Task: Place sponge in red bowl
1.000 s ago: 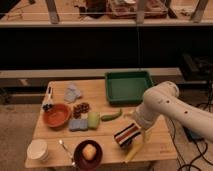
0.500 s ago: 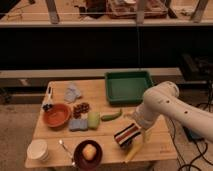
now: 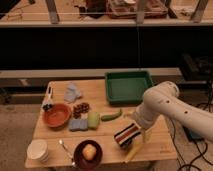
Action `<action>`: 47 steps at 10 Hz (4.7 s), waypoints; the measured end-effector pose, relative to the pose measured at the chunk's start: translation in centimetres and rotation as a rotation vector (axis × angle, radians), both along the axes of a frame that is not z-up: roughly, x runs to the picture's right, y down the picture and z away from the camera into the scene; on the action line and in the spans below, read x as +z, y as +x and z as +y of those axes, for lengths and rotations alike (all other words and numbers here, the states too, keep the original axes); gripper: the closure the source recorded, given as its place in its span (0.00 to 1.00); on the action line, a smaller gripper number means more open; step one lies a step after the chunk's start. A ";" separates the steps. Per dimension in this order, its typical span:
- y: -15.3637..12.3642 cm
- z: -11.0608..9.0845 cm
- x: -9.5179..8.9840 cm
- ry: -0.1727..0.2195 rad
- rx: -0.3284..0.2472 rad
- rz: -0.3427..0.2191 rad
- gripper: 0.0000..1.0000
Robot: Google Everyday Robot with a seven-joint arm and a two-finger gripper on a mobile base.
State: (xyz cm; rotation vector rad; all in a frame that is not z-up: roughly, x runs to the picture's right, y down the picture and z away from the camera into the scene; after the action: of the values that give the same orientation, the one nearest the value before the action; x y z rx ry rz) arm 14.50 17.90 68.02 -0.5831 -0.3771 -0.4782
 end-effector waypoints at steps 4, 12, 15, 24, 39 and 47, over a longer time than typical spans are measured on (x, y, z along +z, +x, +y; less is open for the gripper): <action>-1.1 -2.5 -2.8 0.014 -0.008 0.008 0.20; -10.1 -13.4 -8.8 -0.006 -0.115 -0.114 0.20; -16.7 -14.5 -5.2 -0.037 -0.153 -0.175 0.20; -19.5 -14.4 -1.7 -0.055 -0.116 -0.201 0.20; -24.4 -12.9 -1.4 -0.126 0.424 -0.025 0.20; -26.6 -8.4 1.9 -0.160 0.418 -0.003 0.20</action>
State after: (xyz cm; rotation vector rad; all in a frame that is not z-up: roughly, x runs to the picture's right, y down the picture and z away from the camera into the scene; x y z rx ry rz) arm -12.13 9.55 69.89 -0.6382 -0.5291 -0.0478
